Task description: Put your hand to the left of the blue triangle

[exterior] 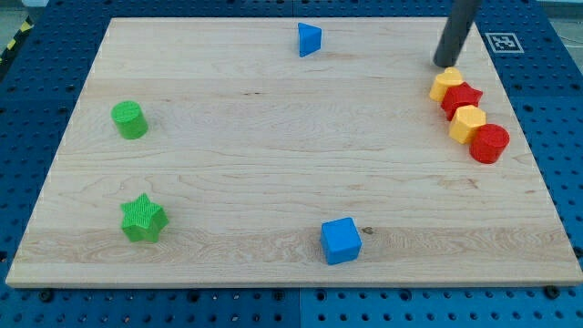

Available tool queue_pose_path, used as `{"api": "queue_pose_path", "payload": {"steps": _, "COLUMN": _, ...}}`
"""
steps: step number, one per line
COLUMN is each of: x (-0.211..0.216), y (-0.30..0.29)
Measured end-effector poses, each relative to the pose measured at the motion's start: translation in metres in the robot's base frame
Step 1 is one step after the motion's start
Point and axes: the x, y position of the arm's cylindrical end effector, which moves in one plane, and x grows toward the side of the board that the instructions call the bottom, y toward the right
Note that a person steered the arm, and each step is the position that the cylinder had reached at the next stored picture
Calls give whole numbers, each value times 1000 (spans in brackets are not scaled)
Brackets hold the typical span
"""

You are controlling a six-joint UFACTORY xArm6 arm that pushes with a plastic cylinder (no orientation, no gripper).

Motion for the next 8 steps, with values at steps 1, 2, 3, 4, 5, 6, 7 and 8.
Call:
{"api": "queue_pose_path", "payload": {"steps": 1, "x": -33, "y": -47}}
{"api": "queue_pose_path", "payload": {"steps": 2, "x": -58, "y": -97}}
{"api": "queue_pose_path", "payload": {"steps": 3, "x": -81, "y": -144}}
{"api": "queue_pose_path", "payload": {"steps": 4, "x": -87, "y": -198}}
{"api": "queue_pose_path", "payload": {"steps": 5, "x": -80, "y": -236}}
{"api": "queue_pose_path", "payload": {"steps": 6, "x": -39, "y": -236}}
{"api": "queue_pose_path", "payload": {"steps": 7, "x": 7, "y": -233}}
{"api": "queue_pose_path", "payload": {"steps": 8, "x": 5, "y": -233}}
